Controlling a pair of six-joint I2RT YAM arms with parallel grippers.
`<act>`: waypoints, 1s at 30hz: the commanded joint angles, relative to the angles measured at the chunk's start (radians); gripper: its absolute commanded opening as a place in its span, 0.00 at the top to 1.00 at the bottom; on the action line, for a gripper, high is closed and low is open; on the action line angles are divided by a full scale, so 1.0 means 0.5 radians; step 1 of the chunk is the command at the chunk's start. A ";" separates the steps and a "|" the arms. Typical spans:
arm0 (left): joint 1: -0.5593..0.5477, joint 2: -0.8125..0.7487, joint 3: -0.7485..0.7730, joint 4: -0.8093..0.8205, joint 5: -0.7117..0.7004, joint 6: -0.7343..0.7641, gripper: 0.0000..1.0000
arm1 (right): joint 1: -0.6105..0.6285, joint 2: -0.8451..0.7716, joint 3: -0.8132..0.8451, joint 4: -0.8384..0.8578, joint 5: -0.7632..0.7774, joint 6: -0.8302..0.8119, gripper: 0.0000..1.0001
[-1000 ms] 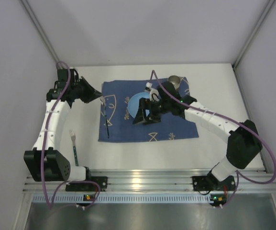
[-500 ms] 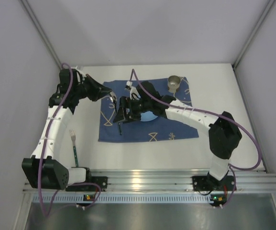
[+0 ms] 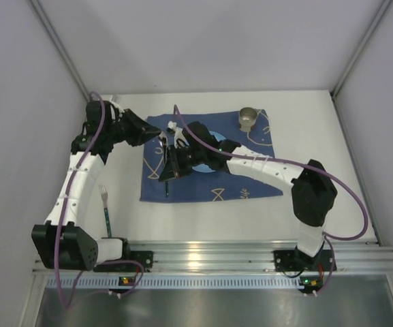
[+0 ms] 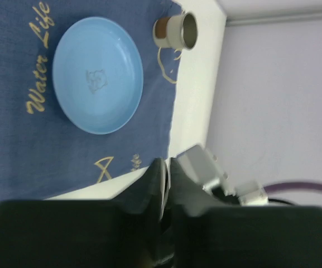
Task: Set the dinner table for one person
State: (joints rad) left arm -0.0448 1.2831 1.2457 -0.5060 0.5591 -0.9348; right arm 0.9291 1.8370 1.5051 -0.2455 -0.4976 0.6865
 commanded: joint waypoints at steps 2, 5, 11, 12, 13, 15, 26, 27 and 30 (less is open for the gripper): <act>0.007 -0.142 0.122 -0.282 -0.132 0.332 0.46 | -0.158 -0.136 -0.040 -0.272 0.210 -0.032 1.00; 0.010 -0.197 0.178 -0.601 -0.421 0.568 0.19 | -0.311 -0.259 -0.160 -0.496 0.305 -0.152 1.00; 0.010 -0.256 0.107 -0.939 -1.066 0.832 0.03 | -0.658 -0.300 -0.267 -0.913 0.578 -0.520 1.00; 0.010 -0.274 0.077 -0.942 -1.099 0.857 0.03 | -0.719 -0.272 -0.258 -0.951 0.627 -0.593 1.00; 0.010 -0.290 -0.009 -0.942 -1.182 0.881 0.03 | -0.747 -0.247 -0.249 -0.984 0.654 -0.618 1.00; 0.010 -0.320 -0.107 -0.924 -1.213 0.921 0.04 | -0.803 -0.155 -0.212 -1.027 0.725 -0.673 1.00; 0.016 -0.471 -0.439 -0.921 -1.271 0.916 0.05 | -1.020 0.201 0.024 -1.172 1.047 -0.839 1.00; 0.016 -0.459 -0.445 -0.933 -1.293 0.915 0.05 | -1.033 0.219 0.042 -1.178 1.047 -0.854 1.00; 0.040 -0.403 -0.466 -0.994 -1.437 0.909 0.05 | -1.067 0.293 0.122 -1.212 1.078 -0.897 0.94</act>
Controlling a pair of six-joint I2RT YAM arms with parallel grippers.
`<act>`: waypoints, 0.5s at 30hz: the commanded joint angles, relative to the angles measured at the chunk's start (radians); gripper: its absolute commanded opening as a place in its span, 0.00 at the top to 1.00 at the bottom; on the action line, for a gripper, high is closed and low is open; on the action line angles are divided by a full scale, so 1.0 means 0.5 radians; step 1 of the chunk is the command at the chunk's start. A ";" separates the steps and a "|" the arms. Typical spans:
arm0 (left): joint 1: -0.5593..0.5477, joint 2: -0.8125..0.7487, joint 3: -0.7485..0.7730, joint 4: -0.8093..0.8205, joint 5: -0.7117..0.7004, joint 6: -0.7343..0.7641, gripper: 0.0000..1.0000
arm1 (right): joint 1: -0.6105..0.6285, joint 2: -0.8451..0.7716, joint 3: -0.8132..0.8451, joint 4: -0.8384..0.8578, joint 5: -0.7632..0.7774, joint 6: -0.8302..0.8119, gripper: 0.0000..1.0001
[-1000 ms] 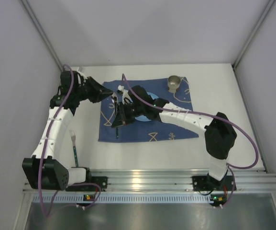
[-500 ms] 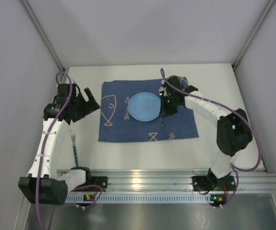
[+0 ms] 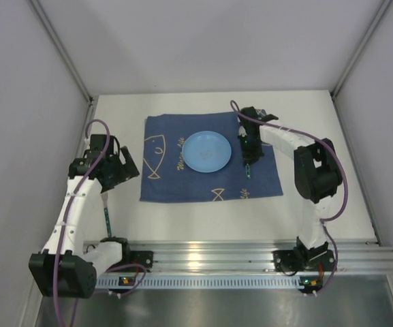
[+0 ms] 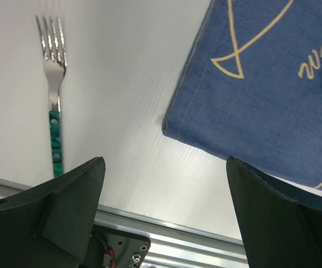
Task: Set the dinner table for one person
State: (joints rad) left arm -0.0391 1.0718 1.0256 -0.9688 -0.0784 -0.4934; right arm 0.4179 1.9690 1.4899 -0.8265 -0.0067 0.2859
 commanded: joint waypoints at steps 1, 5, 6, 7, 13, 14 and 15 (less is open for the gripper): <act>0.047 0.047 -0.045 -0.084 -0.184 0.027 0.05 | -0.047 0.062 0.201 -0.071 0.102 -0.102 0.91; 0.164 0.166 -0.091 -0.109 -0.254 -0.001 0.05 | -0.054 0.106 0.275 -0.105 0.151 -0.133 0.62; 0.182 0.212 -0.082 -0.115 -0.263 -0.025 0.05 | -0.050 0.103 0.281 -0.111 0.157 -0.130 0.45; 0.222 0.243 -0.072 -0.115 -0.254 -0.026 0.05 | -0.056 0.093 0.288 -0.129 0.173 -0.127 0.35; 0.369 0.535 -0.026 -0.164 -0.261 0.048 0.05 | -0.066 -0.109 0.199 -0.172 0.090 -0.029 0.24; 0.382 0.568 -0.014 -0.182 -0.276 0.054 0.05 | -0.063 -0.152 0.174 -0.169 0.069 -0.005 0.24; 0.394 0.599 0.013 -0.207 -0.309 0.045 0.05 | -0.060 -0.246 0.116 -0.154 0.044 0.014 0.24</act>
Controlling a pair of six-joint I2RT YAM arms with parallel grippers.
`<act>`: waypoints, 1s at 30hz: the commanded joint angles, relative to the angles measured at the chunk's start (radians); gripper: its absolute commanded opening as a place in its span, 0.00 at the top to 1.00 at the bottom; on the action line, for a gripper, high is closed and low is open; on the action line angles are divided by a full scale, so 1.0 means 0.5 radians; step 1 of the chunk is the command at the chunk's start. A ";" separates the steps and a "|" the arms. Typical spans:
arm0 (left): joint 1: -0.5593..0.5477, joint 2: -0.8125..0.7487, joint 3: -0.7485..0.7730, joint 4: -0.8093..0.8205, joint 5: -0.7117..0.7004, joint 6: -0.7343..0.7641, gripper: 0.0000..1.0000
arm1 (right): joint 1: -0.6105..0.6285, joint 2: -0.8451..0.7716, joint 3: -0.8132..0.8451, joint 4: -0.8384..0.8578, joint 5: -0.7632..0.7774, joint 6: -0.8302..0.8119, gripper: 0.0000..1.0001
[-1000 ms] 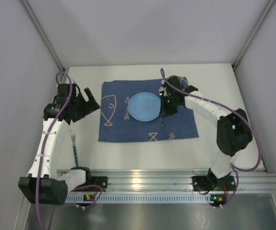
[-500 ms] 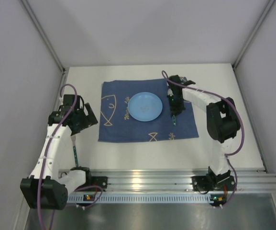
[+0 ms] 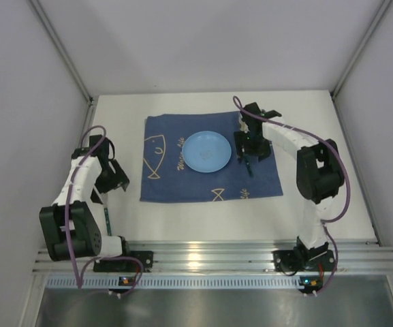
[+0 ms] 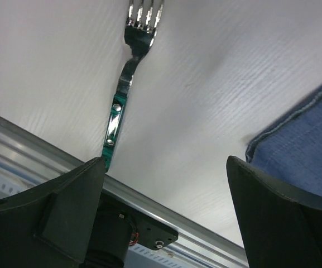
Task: Set the dinner table for one person
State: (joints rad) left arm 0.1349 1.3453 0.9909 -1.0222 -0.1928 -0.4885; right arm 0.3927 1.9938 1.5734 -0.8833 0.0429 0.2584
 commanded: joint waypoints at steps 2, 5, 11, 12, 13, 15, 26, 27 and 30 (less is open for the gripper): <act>0.101 0.147 0.092 -0.122 -0.133 0.029 0.05 | -0.003 -0.379 -0.118 -0.016 -0.159 0.100 0.23; 0.193 0.273 0.086 -0.116 -0.142 0.023 0.07 | 0.012 -0.496 -0.253 0.039 -0.273 0.115 0.23; 0.255 0.588 0.126 -0.024 -0.081 0.041 0.17 | 0.006 -0.567 -0.435 0.113 -0.399 0.094 0.23; 0.255 0.635 0.141 -0.014 -0.078 0.041 0.19 | 0.006 -0.567 -0.447 0.119 -0.408 0.091 0.23; 0.255 0.681 0.156 -0.005 -0.081 0.038 0.22 | 0.003 -0.564 -0.450 0.125 -0.435 0.094 0.23; 0.255 0.803 0.154 0.053 -0.148 0.069 0.26 | 0.006 -0.548 -0.450 0.137 -0.475 0.103 0.23; 0.258 1.074 0.096 0.280 -0.286 0.100 0.85 | -0.006 -0.619 -0.462 0.104 -0.442 0.106 0.23; 0.258 1.077 0.077 0.308 -0.262 0.100 0.90 | -0.006 -0.637 -0.468 0.095 -0.436 0.103 0.23; 0.261 1.068 0.046 0.375 -0.173 0.093 1.00 | -0.003 -0.686 -0.484 0.058 -0.408 0.106 0.23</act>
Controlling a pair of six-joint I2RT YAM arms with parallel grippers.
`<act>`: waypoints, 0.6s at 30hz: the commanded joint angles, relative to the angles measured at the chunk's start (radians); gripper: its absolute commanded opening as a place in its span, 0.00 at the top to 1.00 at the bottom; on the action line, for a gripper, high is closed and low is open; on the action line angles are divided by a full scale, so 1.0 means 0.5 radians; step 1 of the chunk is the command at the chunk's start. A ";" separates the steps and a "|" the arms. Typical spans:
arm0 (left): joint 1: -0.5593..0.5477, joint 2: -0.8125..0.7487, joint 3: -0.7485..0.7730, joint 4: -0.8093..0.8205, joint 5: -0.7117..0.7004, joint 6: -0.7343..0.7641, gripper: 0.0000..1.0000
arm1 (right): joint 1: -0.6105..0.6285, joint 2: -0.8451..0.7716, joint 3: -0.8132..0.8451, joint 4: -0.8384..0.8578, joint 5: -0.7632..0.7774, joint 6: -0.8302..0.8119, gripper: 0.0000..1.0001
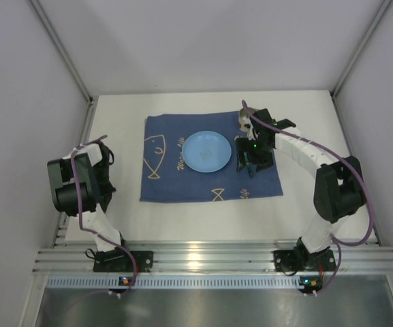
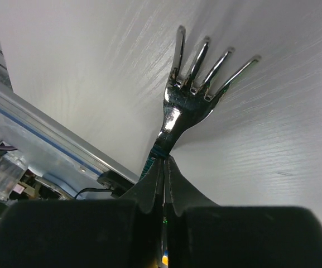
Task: Set the dinner table for one person
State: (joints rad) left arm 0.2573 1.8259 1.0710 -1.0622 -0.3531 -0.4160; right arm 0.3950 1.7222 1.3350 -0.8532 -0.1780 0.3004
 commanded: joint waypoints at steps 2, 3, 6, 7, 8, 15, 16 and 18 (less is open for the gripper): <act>0.013 0.076 -0.099 0.468 0.163 -0.039 1.00 | -0.008 -0.174 -0.007 -0.030 0.046 0.025 0.23; 0.013 0.054 -0.087 0.453 0.169 -0.033 1.00 | -0.008 -0.201 -0.010 -0.039 0.055 0.028 0.23; -0.005 -0.086 -0.022 0.410 0.206 -0.021 1.00 | 0.001 -0.254 0.011 -0.076 0.080 0.043 0.23; -0.014 -0.129 0.024 0.397 0.218 -0.021 1.00 | 0.005 -0.266 0.024 -0.085 0.092 0.056 0.23; -0.027 -0.215 0.051 0.379 0.258 -0.018 1.00 | 0.011 -0.284 0.051 -0.107 0.095 0.062 0.23; -0.125 -0.525 0.334 0.299 0.530 0.004 1.00 | 0.017 -0.312 0.256 -0.254 0.199 0.037 0.23; -0.137 -0.553 0.358 0.302 0.580 0.004 1.00 | 0.017 -0.312 0.287 -0.275 0.212 0.031 0.23; -0.189 -0.636 0.401 0.360 0.684 0.013 1.00 | 0.014 -0.306 0.376 -0.340 0.233 0.022 0.23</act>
State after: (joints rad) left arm 0.1902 1.5898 1.2213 -0.9310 -0.1272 -0.4156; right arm 0.3973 1.6119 1.4311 -0.9653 -0.1020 0.3164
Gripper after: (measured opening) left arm 0.018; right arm 0.768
